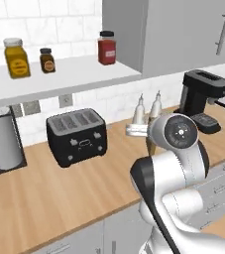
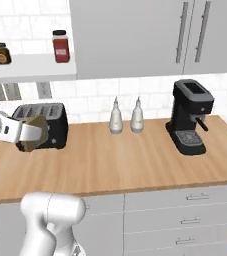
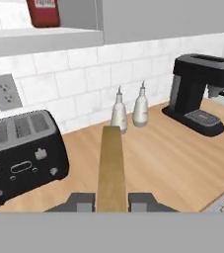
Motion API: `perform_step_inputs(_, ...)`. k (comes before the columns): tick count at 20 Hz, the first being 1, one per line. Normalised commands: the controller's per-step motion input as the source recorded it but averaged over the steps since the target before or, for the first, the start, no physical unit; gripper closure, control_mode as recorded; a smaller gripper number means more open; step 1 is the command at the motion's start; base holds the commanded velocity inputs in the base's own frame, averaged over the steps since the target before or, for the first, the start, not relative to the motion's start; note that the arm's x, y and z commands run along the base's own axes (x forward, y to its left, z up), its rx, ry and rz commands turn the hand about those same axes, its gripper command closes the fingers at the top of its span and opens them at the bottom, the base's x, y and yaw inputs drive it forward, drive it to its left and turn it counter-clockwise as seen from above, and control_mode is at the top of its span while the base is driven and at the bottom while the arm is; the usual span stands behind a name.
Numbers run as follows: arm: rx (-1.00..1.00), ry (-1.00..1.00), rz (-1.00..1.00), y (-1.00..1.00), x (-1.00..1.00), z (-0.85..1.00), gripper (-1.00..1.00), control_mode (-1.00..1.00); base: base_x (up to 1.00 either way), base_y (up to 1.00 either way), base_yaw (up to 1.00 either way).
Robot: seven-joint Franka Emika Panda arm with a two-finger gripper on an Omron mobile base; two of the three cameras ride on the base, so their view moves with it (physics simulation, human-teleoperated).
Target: Start the toaster. Once the lever pops up, take the bread to the plate on the dining counter.
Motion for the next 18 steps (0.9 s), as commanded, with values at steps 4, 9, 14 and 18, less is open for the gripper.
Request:
perform_step_inputs(4, 0.00, 0.00, 0.00, 0.00, 0.00, 0.00, 1.00, 1.00, 0.00, 0.00, -0.97)
perform_step_inputs(9, 0.00, 0.00, 0.00, 0.00, 0.00, 0.00, 1.00, 1.00, 0.01, 0.00, -1.00)
perform_step_inputs(14, 0.00, 0.00, 0.00, 0.00, 0.00, 0.00, 1.00, 1.00, 0.13, -0.12, -0.94)
perform_step_inputs(18, 0.00, 0.00, 0.00, 0.00, 0.00, 0.00, 1.00, 1.00, 0.22, -0.33, -0.81)
